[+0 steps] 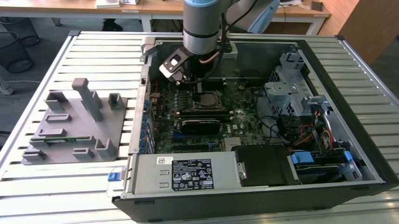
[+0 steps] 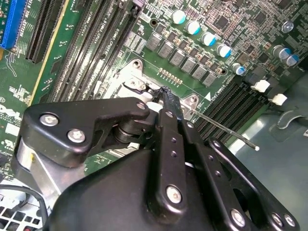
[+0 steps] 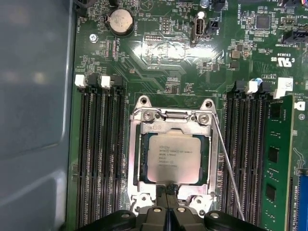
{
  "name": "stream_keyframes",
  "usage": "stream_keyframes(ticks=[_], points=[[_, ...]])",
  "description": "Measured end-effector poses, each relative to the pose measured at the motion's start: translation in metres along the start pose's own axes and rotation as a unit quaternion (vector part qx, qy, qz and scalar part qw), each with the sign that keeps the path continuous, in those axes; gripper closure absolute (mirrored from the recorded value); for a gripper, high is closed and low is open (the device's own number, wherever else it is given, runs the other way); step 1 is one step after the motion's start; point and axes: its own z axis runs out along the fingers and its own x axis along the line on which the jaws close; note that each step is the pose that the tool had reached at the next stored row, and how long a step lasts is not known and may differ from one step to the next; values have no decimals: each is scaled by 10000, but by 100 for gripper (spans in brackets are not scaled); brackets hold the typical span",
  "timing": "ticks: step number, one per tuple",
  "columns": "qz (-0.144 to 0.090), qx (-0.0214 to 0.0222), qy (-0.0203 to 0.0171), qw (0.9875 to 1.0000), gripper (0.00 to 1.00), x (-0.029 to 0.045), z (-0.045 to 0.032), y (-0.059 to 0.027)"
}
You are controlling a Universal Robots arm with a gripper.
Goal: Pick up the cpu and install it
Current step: 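Close the cpu cover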
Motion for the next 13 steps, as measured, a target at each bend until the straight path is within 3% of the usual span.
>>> stream_keyframes(ticks=[8, 13], points=[[0, 25, 4, 10000, 89, 1, -10, 0], [0, 27, 0, 10000, 89, 0, -87, -1]])
